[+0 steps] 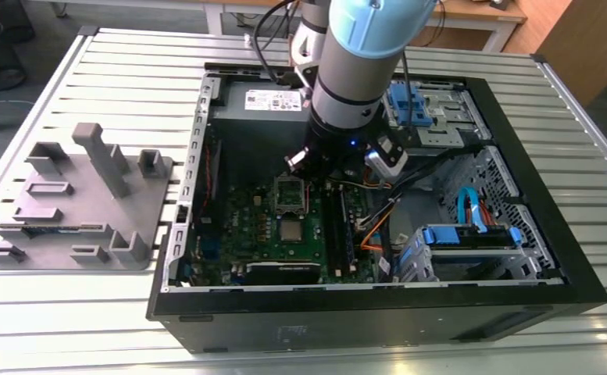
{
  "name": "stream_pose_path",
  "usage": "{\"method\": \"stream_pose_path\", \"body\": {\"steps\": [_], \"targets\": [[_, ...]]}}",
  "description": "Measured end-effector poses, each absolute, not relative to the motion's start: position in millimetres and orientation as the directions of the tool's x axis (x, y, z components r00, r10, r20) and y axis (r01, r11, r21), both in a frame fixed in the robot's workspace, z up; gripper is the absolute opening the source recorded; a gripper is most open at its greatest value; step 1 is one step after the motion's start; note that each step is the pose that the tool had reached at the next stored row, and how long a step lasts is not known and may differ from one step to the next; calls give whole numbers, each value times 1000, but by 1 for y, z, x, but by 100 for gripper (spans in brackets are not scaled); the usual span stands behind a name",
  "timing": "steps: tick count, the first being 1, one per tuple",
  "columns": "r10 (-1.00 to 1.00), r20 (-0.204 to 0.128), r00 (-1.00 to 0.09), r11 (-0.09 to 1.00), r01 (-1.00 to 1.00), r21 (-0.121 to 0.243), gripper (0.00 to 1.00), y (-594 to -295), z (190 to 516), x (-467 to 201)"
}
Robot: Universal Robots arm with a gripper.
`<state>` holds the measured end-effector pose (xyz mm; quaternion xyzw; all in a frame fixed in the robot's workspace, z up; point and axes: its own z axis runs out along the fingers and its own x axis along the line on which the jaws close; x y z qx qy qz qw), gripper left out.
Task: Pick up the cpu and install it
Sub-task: 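Close the cpu cover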
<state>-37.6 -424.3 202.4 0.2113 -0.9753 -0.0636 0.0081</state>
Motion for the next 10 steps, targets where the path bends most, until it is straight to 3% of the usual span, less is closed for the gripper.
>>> {"method": "stream_pose_path", "body": {"steps": [10], "targets": [[-429,-13,-903,895,-427,129,11,-426,203,-38]]}}
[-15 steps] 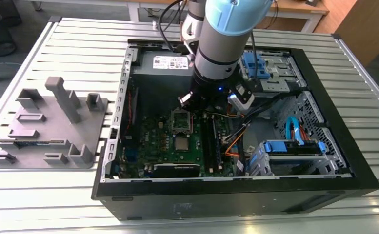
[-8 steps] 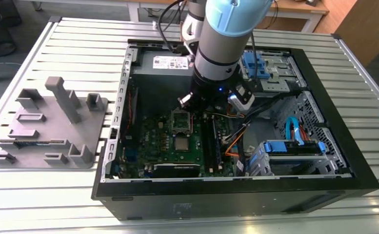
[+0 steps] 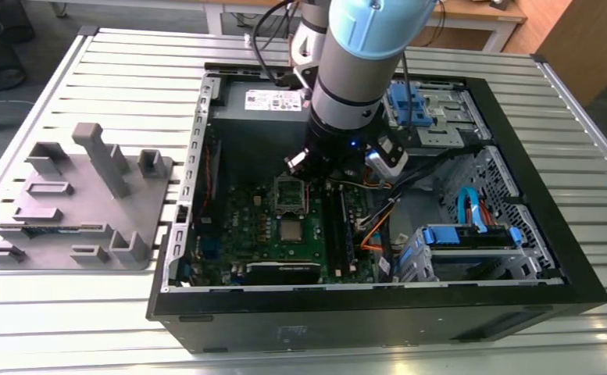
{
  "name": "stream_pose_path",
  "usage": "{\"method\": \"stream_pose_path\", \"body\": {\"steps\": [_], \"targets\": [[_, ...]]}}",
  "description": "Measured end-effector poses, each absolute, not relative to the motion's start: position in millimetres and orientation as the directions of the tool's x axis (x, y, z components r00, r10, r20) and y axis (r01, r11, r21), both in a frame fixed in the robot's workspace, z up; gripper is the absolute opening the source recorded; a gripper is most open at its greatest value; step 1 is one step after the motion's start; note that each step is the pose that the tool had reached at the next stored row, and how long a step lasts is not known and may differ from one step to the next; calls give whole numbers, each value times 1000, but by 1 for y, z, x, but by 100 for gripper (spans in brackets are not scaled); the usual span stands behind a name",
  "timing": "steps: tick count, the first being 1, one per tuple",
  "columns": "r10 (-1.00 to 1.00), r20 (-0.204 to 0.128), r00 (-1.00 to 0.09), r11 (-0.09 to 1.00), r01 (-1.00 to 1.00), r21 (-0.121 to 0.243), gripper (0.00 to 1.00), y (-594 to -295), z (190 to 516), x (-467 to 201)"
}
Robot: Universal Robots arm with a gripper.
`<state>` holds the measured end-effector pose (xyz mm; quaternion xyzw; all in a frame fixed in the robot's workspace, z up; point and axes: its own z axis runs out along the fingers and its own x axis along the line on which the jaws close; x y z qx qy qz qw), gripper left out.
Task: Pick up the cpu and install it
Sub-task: 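Close the cpu cover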
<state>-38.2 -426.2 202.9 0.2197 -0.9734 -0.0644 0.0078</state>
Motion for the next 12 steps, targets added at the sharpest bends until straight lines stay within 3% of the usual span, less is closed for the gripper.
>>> {"method": "stream_pose_path", "body": {"steps": [12], "targets": [[-437,-24,-899,888,-436,146,11,-428,206,-39]]}}
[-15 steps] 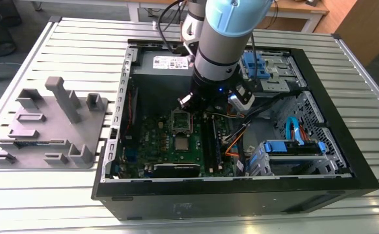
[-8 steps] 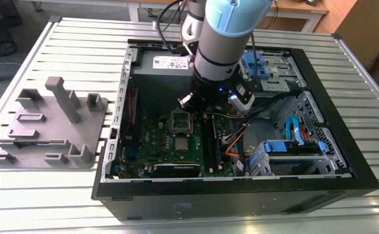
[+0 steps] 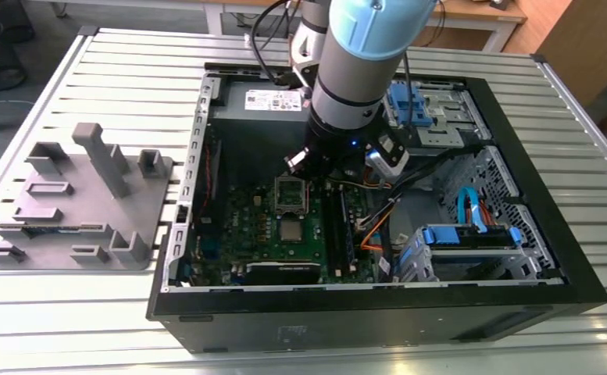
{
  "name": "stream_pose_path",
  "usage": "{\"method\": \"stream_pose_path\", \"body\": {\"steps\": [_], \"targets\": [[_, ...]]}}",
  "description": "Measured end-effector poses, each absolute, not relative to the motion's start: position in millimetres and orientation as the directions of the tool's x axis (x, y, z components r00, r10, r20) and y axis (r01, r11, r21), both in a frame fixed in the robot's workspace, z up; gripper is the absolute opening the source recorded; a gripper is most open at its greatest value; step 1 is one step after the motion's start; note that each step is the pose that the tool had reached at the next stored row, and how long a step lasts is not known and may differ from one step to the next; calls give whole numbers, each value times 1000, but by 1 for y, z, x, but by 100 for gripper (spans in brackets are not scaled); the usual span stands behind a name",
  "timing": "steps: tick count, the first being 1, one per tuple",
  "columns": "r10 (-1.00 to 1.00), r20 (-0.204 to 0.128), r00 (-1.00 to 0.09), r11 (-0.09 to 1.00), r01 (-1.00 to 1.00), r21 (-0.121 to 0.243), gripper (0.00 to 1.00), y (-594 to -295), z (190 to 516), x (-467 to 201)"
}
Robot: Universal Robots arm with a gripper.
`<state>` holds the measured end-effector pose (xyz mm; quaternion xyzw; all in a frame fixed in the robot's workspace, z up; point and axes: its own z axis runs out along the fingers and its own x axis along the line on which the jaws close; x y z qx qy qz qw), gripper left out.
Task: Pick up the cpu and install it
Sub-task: 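Close the cpu cover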
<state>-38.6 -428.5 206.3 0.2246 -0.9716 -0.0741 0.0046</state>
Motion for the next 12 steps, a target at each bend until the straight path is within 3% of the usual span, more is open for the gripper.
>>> {"method": "stream_pose_path", "body": {"steps": [12], "targets": [[-445,-27,-895,884,-444,145,11,-431,206,-40]]}}
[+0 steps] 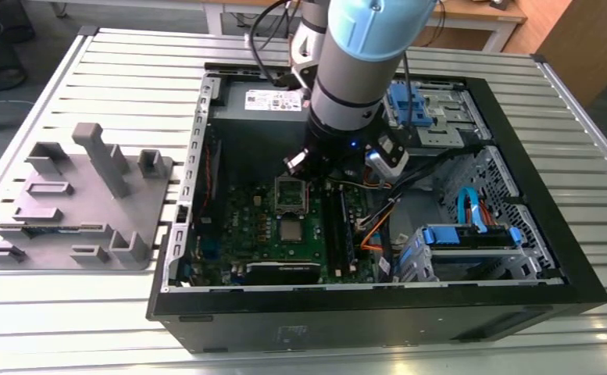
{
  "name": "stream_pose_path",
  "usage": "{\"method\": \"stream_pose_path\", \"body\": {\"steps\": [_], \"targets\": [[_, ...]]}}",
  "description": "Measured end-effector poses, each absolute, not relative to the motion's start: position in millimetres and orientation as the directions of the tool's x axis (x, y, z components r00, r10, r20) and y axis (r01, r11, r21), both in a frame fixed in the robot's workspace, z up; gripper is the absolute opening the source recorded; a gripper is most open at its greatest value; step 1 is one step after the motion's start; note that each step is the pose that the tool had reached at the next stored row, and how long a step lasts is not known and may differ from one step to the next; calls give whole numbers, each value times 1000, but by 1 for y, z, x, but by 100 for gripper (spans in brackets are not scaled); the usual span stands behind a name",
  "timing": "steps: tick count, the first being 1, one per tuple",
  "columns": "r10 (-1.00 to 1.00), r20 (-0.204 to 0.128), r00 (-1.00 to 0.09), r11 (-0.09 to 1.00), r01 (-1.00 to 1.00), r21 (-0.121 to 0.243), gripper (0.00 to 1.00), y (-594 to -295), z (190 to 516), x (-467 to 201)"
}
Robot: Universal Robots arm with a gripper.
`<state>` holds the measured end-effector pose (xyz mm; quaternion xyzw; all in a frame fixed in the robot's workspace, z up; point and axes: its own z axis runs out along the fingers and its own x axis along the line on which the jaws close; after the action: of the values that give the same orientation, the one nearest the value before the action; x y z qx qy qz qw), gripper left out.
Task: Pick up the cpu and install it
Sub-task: 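Close the cpu cover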
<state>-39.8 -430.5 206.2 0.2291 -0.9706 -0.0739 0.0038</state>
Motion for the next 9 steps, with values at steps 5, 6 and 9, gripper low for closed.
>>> {"method": "stream_pose_path", "body": {"steps": [5,6,9], "targets": [[-447,-30,-894,883,-447,143,11,-432,207,-41],[-448,-31,-894,883,-447,143,11,-432,207,-41],[-449,-33,-893,882,-449,142,11,-433,208,-41]]}}
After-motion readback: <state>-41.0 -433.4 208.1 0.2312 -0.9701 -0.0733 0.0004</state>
